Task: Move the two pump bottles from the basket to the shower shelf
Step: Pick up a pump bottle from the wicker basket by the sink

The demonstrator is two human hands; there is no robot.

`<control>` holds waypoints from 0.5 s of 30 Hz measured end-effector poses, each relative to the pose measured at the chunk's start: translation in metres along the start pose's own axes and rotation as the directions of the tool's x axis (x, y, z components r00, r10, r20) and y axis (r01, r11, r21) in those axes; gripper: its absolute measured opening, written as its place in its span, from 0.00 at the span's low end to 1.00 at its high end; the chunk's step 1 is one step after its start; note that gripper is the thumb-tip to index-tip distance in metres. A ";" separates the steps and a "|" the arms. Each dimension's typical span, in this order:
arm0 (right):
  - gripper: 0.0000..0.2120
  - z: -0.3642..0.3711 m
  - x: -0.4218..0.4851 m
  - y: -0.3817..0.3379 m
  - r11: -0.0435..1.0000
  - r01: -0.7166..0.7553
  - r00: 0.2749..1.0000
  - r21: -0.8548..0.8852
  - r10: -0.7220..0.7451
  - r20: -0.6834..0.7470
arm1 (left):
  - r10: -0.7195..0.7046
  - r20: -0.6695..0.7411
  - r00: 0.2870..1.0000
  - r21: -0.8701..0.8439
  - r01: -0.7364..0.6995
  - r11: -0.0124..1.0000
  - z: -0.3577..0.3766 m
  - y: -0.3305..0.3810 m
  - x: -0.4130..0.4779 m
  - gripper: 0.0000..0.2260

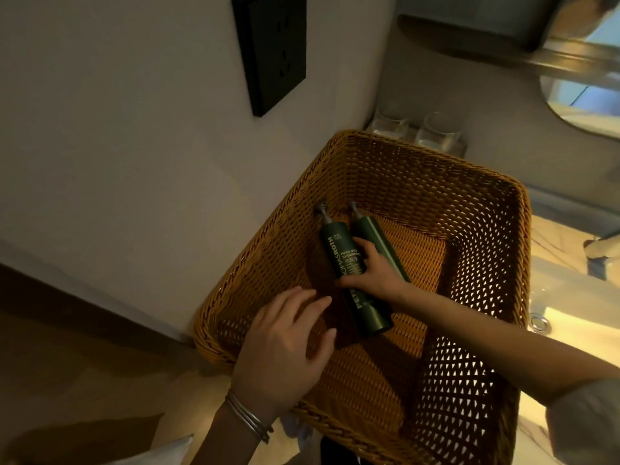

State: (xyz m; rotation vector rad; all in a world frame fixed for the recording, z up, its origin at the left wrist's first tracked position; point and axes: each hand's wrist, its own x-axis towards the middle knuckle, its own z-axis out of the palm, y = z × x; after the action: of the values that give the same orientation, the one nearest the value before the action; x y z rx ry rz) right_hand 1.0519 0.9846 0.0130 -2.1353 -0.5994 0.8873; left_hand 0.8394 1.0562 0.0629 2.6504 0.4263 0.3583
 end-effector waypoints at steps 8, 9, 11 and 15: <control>0.38 -0.043 -0.057 -0.031 0.962 0.250 0.961 -0.107 -0.260 -0.097 | 0.018 -0.040 0.999 0.050 -0.016 0.999 -0.004 0.003 -0.001 0.20; 0.38 -0.044 -0.065 -0.031 0.948 0.286 0.947 -0.141 -0.302 -0.113 | 0.007 -0.051 0.999 0.051 -0.004 0.999 -0.004 0.003 -0.001 0.20; 0.38 -0.045 -0.078 -0.027 0.920 0.341 0.922 -0.192 -0.367 -0.123 | -0.026 -0.090 0.996 0.055 0.031 0.998 -0.004 0.005 -0.002 0.20; 0.37 -0.043 -0.093 -0.019 0.864 0.409 0.890 -0.292 -0.448 -0.081 | -0.091 -0.159 0.983 0.130 0.112 0.985 -0.006 0.010 -0.009 0.19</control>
State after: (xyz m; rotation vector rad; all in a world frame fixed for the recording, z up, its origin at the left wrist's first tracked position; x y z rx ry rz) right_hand 1.0210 0.9174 0.0866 -2.1474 -1.1202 0.4136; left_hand 0.8316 1.0461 0.0708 2.7321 0.6547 0.5181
